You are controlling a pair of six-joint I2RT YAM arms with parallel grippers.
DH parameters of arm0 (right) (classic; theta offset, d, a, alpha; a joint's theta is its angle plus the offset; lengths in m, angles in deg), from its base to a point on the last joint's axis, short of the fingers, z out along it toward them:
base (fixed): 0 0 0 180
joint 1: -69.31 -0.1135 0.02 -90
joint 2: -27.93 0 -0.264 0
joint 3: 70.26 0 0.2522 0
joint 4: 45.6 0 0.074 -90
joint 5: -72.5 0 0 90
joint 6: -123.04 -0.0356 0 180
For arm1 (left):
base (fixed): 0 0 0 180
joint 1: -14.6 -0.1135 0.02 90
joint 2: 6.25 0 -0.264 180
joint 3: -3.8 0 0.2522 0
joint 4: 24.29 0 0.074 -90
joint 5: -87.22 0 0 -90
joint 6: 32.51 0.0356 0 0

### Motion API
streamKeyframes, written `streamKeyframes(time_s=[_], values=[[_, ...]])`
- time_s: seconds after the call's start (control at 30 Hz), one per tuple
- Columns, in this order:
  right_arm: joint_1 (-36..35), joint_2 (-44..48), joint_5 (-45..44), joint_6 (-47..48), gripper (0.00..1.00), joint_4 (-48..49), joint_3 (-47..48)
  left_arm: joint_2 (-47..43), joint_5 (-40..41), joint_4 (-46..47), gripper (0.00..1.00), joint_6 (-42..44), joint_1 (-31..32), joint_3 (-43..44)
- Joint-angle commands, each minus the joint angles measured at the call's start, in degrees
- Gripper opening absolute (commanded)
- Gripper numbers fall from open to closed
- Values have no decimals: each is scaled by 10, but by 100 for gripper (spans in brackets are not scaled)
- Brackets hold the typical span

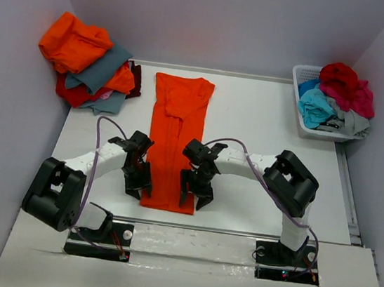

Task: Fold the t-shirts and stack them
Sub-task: Fold the tshirt

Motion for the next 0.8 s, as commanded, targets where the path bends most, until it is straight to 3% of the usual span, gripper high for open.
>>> streamKeyframes(time_s=[0.0,0.5,0.77], values=[[-6,-8,-18,-3,69,35,-16,-5,-10,-8,50,-6,3,-10],[-6,-14,27,-38,64,118,-82,-22,-3,-24,49,-8,9,-8],[-12,-1,23,-63,62,149,-119,-16,-1,-19,40,-12,9,-6]])
